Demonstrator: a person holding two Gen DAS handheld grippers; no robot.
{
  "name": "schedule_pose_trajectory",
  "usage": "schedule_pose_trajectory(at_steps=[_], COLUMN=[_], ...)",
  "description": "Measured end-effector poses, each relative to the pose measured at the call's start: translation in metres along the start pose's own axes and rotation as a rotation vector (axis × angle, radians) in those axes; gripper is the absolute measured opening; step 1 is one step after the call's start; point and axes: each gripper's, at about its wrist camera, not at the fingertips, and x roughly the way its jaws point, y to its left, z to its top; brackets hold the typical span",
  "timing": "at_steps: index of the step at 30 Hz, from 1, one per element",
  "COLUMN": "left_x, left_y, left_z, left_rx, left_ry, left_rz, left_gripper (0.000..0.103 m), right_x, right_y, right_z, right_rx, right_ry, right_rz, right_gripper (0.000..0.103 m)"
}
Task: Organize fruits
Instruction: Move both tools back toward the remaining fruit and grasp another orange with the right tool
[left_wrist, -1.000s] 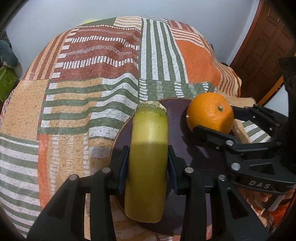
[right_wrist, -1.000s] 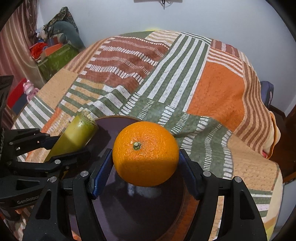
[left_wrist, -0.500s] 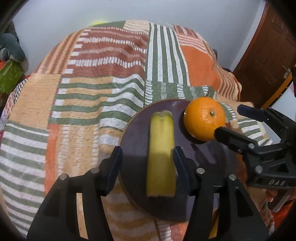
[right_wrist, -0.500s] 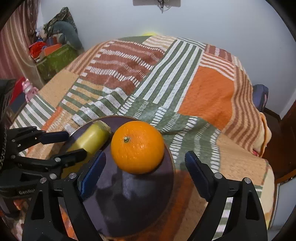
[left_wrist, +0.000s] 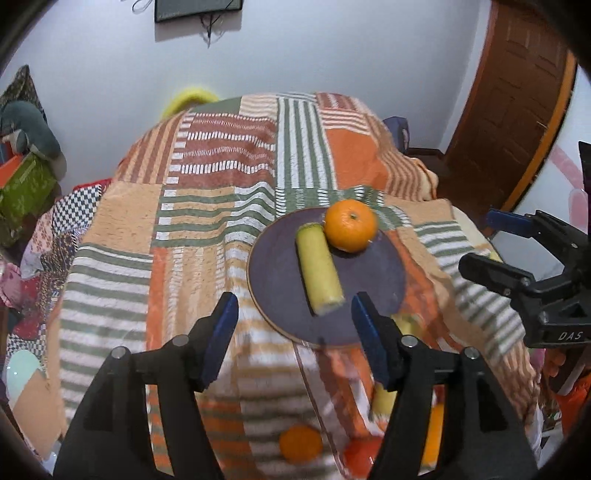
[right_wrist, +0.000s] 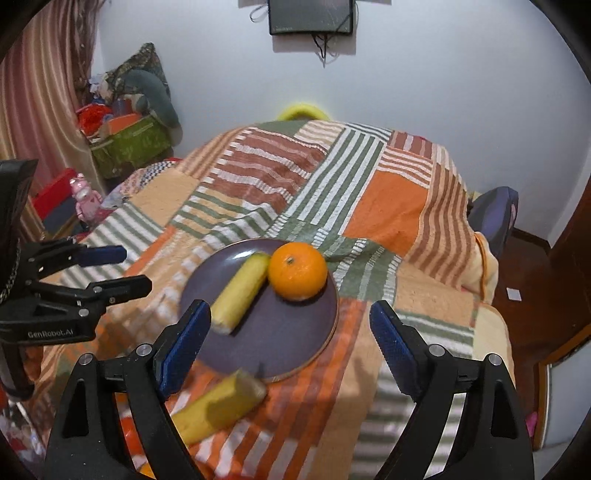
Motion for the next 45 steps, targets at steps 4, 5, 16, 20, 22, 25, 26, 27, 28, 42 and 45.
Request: schedule_pose_trajectory(at_steps=[4, 5, 16, 20, 22, 25, 26, 27, 28, 42, 45], left_x=[-0.032, -0.037, -0.065, -0.060, -0.058, -0.055, -0.055, -0.054, -0.053, -0.042, -0.043], left_y=[-0.010, -0.012, -0.026, -0.027, -0.026, -0.024, -0.023, -0.022, -0.021, -0.024, -0.025], left_z=[-0.022, -0.026, -0.094, -0.114, -0.123, -0.130, -0.131, -0.133, -0.134, -0.128, -0.126], left_rx=[0.015, 0.015, 0.027, 0.029, 0.025, 0.013, 0.009, 0.007, 0.006, 0.010, 0.012], left_ry=[-0.018, -0.020, 0.008, 0.047, 0.063, 0.079, 0.082, 0.085, 0.091, 0.115, 0.110], left_rz=[-0.022, -0.028, -0.042, -0.036, -0.035, -0.045, -0.046, -0.046, -0.047, -0.060, -0.064], left_gripper=[0.065, 0.066, 0.073, 0.073, 0.073, 0.073, 0.073, 0.073, 0.073, 0.073, 0.073], right_x=[-0.023, -0.026, -0.041, -0.035, -0.032, -0.024, -0.021, -0.015, -0.013, -0.004, -0.005], right_y=[0.014, 0.017, 0.056, 0.069, 0.073, 0.076, 0.077, 0.077, 0.079, 0.090, 0.088], right_z=[-0.023, -0.029, -0.096, -0.112, -0.118, -0.123, -0.124, -0.123, -0.124, -0.124, -0.124], right_rx=[0.005, 0.008, 0.025, -0.001, 0.008, 0.008, 0.004, -0.005, -0.015, -0.149, -0.128], right_ry=[-0.004, -0.003, 0.046, 0.066, 0.074, 0.092, 0.101, 0.118, 0.121, 0.158, 0.158], right_rz=[0.016, 0.019, 0.022, 0.024, 0.037, 0.059, 0.063, 0.067, 0.057, 0.034, 0.054], right_gripper=[0.091, 0.092, 0.092, 0.092, 0.091, 0.088, 0.083, 0.080, 0.080, 0.058, 0.057])
